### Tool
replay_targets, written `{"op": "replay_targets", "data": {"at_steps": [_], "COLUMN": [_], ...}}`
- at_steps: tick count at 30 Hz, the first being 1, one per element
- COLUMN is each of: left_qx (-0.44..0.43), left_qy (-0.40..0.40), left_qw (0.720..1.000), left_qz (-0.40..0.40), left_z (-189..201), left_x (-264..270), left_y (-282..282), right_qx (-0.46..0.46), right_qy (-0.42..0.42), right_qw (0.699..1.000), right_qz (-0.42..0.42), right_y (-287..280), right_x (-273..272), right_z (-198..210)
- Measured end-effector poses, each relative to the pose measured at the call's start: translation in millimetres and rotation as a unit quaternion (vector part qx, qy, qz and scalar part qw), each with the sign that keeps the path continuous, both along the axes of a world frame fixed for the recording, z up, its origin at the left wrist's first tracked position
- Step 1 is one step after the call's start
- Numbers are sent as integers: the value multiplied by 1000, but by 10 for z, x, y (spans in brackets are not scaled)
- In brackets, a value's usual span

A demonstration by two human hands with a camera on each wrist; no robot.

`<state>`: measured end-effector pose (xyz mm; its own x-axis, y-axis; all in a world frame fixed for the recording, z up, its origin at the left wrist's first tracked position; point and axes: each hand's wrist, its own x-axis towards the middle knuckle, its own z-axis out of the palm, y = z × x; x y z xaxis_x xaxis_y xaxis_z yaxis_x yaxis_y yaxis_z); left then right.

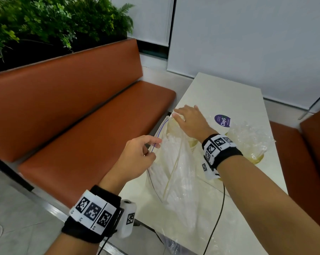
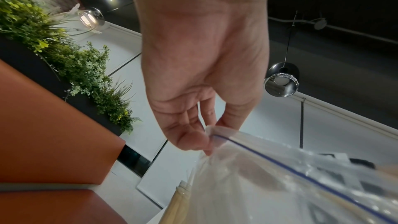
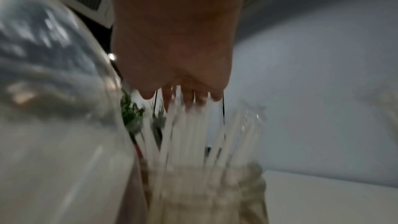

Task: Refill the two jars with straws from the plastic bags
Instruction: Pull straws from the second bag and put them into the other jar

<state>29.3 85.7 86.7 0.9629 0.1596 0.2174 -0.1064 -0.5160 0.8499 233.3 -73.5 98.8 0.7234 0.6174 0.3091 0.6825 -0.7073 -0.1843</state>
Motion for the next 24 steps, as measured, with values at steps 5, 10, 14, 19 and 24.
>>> {"op": "replay_targets", "data": {"at_steps": [5, 10, 14, 19, 24], "left_qx": [-5, -12, -33, -56, -50], "left_qy": [-7, -14, -17, -2, -7], "left_qw": [1000, 1000, 999, 998, 997], "left_qz": [8, 10, 16, 26, 54], "left_z": [-3, 16, 11, -32, -88], "left_x": [33, 81, 87, 58, 29], "left_y": [-37, -75, -125, -136, -71], "right_qx": [253, -205, -242, -226, -126], "right_qy": [66, 323, 329, 356, 415], "right_qw": [959, 922, 911, 904, 897], "right_qz": [109, 63, 58, 73, 86], "right_y": [-2, 9, 69, 95, 24], "right_x": [-493, -1029, -1163, -1316, -1315], "right_z": [634, 790, 385, 66, -92]}}
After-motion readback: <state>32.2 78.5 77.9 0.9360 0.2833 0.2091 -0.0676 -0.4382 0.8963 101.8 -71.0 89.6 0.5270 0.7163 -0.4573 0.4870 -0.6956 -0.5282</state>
